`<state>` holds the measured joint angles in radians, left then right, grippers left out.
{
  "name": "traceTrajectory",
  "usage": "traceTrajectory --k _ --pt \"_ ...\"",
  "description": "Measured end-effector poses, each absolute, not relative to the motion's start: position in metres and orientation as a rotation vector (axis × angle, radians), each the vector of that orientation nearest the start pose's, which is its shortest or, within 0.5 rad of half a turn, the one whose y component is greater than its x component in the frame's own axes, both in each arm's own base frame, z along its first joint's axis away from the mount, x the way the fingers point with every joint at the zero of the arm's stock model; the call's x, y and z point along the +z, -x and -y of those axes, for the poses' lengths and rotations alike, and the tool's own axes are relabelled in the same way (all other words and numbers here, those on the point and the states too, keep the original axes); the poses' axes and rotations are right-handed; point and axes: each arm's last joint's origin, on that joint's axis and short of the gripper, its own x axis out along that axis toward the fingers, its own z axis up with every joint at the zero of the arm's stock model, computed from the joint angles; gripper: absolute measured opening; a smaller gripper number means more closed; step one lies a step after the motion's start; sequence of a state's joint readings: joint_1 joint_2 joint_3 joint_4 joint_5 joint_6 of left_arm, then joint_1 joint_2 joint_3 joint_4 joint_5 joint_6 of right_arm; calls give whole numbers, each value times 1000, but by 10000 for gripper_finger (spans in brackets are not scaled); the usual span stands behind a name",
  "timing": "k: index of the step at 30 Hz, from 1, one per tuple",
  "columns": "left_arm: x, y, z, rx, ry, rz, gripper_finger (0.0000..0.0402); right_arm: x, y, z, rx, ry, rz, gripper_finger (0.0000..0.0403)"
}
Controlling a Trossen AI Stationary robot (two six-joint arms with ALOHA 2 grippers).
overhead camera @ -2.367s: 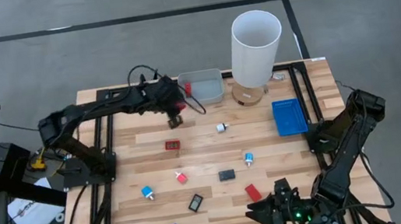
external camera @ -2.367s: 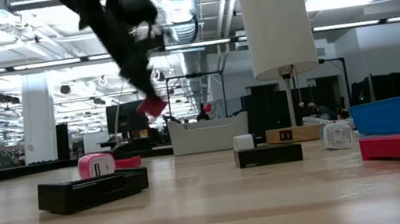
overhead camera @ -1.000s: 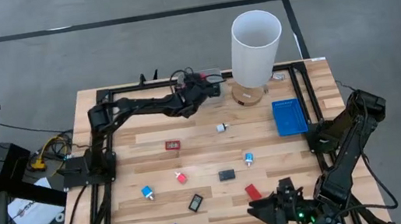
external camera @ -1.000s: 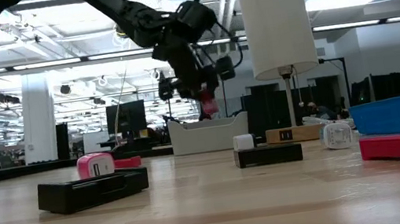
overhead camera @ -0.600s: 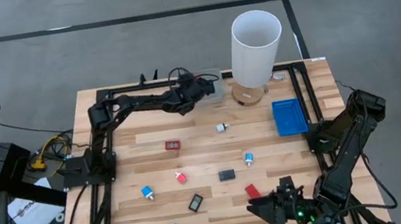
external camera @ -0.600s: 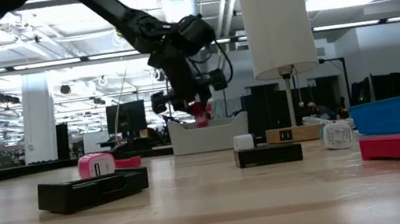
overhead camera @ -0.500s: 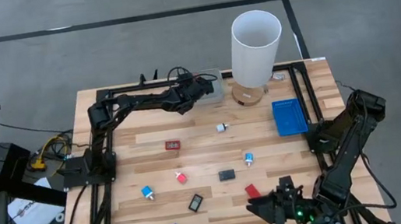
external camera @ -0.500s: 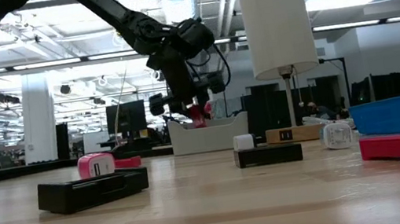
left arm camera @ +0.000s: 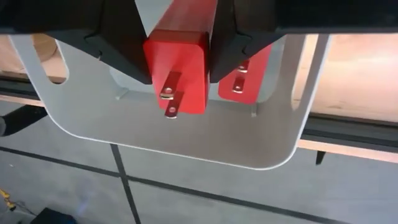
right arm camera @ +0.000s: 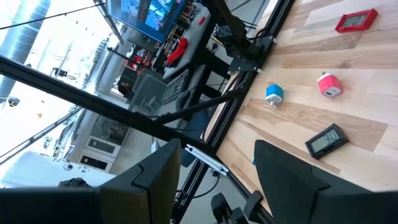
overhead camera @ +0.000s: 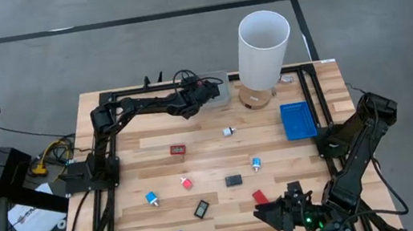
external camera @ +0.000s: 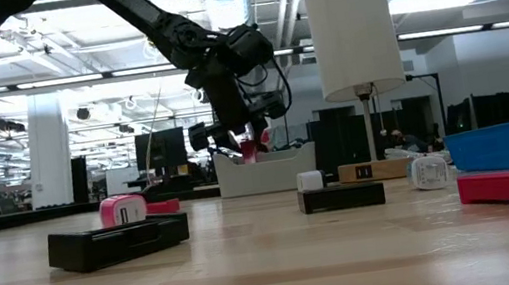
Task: Pick & Place Office items
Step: Put the red charger adapter into the gray bin, then put the left blue charger adapter into the gray bin
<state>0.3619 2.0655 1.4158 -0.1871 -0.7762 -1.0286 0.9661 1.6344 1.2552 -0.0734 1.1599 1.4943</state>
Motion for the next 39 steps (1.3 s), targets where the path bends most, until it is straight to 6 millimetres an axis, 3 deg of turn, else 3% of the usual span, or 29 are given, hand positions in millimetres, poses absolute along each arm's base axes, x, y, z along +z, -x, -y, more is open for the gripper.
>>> traceTrajectory --k 6,14,20,23,28,33,36,39 --pt "173 -401 -173 1378 685 -214 128 297 -225 -279 -303 -1087 -32 198" --pt "185 -397 -177 1391 688 -174 177 298 -225 -279 -303 -1089 -31 198" --pt "186 -393 -183 1407 687 -169 185 298 -225 -280 -302 -1089 -31 198" --pt "195 -391 -182 1401 690 -156 185 298 -225 -280 -301 -1089 -32 198" --pt "230 -382 -177 1355 590 -179 186 298 -225 -280 -303 -1079 -31 198" --pt "280 -356 -155 1111 274 -440 186 298 -225 -280 -309 -1065 -20 198" --pt "300 -328 -132 732 151 -592 186 298 -225 -279 -321 -1040 -5 198" --pt "317 -292 -106 422 198 -625 186 299 -225 -278 -329 -1009 2 198"
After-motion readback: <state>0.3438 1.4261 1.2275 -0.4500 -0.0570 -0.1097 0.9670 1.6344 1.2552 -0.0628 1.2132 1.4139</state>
